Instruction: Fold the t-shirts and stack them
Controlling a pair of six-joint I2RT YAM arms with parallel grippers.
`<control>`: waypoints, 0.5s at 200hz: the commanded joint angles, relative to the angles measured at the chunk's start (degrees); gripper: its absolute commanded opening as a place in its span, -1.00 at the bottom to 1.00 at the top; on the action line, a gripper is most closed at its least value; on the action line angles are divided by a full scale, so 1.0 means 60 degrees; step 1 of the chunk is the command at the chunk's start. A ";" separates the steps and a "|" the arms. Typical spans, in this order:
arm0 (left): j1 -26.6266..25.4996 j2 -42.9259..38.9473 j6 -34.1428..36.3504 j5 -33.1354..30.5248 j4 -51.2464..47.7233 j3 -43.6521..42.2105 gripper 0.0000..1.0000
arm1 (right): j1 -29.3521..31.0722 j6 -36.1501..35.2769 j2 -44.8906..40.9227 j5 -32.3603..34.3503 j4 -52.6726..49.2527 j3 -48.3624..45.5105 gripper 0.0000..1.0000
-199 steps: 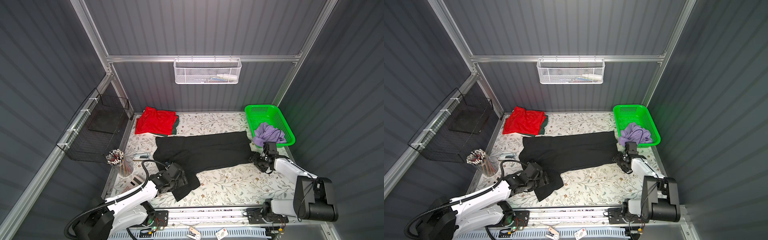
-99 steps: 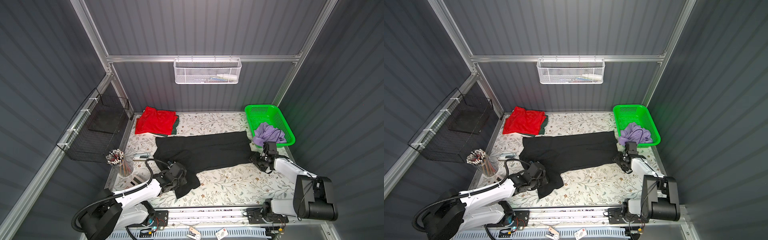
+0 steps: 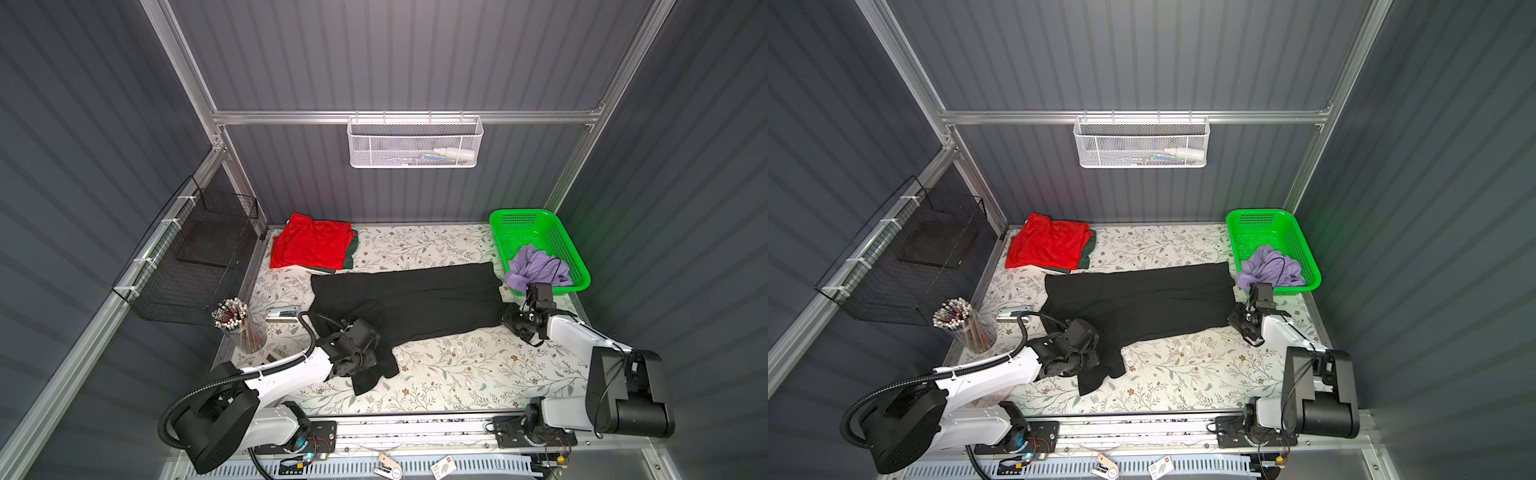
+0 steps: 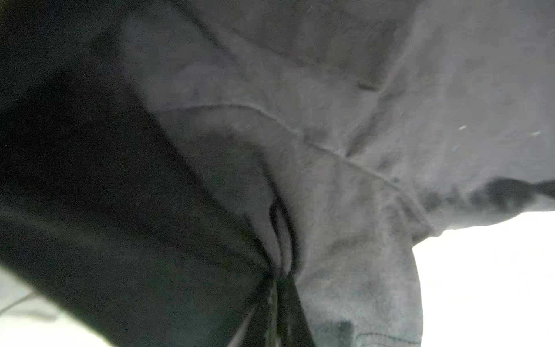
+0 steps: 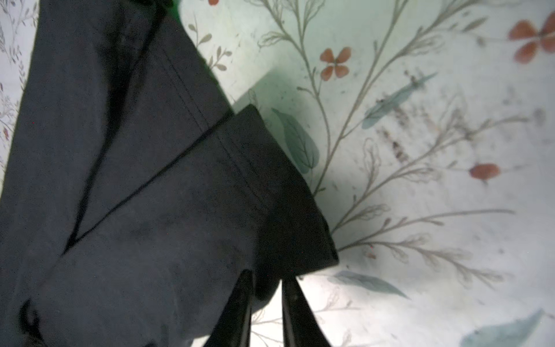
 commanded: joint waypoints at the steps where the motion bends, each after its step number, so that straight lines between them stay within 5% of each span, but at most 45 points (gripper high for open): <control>1: -0.0050 -0.0106 0.0324 -0.0358 -0.1872 0.0332 -1.00 | 0.0008 -0.0080 0.0064 -0.0004 0.0060 -0.0091 -0.80; 23: -0.0050 -0.0438 0.0324 -0.0547 -0.2262 0.0662 -1.00 | 0.0009 -0.0161 0.0000 0.0104 -0.0075 -0.0035 -1.00; 100: -0.0050 -0.1670 0.0557 -0.1637 -0.3760 0.1453 -1.00 | 0.0338 -0.0043 -0.1671 0.0864 -0.0966 -0.0179 -1.00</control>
